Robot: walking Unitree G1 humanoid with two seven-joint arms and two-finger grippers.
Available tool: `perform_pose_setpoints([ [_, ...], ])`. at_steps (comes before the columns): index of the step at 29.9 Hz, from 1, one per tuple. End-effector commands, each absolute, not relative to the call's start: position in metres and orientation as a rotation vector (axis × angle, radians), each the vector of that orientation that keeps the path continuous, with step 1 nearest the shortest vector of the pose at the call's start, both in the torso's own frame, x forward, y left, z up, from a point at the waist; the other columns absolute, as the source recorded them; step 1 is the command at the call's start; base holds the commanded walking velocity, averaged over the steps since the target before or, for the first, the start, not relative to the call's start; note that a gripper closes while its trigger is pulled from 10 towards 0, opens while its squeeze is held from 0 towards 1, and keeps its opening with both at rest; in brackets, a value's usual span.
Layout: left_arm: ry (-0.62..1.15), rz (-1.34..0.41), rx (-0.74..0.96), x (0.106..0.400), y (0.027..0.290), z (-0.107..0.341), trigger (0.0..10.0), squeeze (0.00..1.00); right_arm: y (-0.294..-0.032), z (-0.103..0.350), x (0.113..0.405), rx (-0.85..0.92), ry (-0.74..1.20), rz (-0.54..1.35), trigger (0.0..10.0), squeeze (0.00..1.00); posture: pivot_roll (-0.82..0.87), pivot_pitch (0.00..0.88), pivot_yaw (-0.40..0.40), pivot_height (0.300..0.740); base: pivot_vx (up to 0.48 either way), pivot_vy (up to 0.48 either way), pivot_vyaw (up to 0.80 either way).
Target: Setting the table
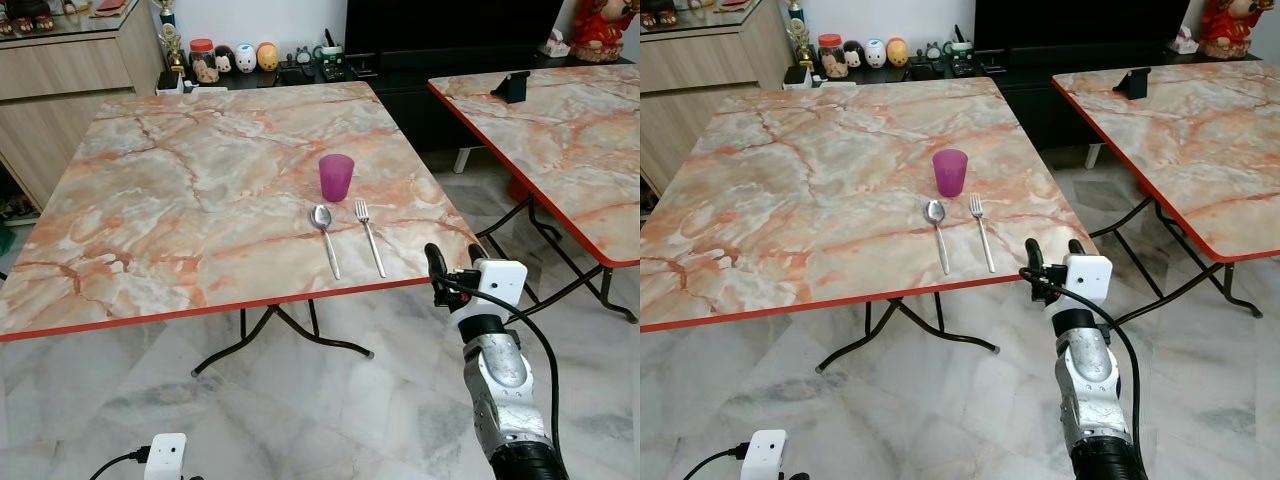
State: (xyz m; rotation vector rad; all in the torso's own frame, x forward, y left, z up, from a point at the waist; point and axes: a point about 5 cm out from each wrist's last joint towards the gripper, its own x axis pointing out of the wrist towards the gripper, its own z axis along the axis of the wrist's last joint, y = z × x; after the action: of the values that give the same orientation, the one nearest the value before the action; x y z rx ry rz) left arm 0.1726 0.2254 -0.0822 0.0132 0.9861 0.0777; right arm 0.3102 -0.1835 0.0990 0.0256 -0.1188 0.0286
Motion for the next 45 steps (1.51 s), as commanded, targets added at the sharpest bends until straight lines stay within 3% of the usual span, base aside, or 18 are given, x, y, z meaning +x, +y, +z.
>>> perform_pose_setpoints([
  [1, 0.990, 0.085, 0.015, 0.171, 0.226, -0.083, 10.0, 0.00, -0.184, 0.107, 0.313, 0.028, -0.143, 0.027, 10.0, 0.00, -0.04, 0.000, -0.004, 0.740, 0.292, 0.000, 0.00],
  [24, 0.993, 0.080, 0.018, 0.171, 0.226, -0.083, 10.0, 0.00, -0.180, 0.109, 0.311, 0.031, -0.155, 0.050, 10.0, 0.00, -0.04, 0.000, -0.006, 0.740, 0.298, 0.000, 0.20],
  [36, 0.995, 0.073, 0.027, 0.172, 0.226, -0.083, 10.0, 0.00, -0.179, 0.096, 0.310, -0.003, -0.053, 0.037, 10.0, 0.00, -0.05, 0.000, -0.005, 0.740, 0.000, 0.000, 0.00],
  [45, 0.997, 0.070, 0.029, 0.171, 0.226, -0.083, 10.0, 0.00, -0.164, 0.096, 0.319, -0.017, 0.039, 0.085, 10.0, 0.00, -0.05, 0.000, -0.005, 0.740, 0.000, 0.000, 0.00],
])
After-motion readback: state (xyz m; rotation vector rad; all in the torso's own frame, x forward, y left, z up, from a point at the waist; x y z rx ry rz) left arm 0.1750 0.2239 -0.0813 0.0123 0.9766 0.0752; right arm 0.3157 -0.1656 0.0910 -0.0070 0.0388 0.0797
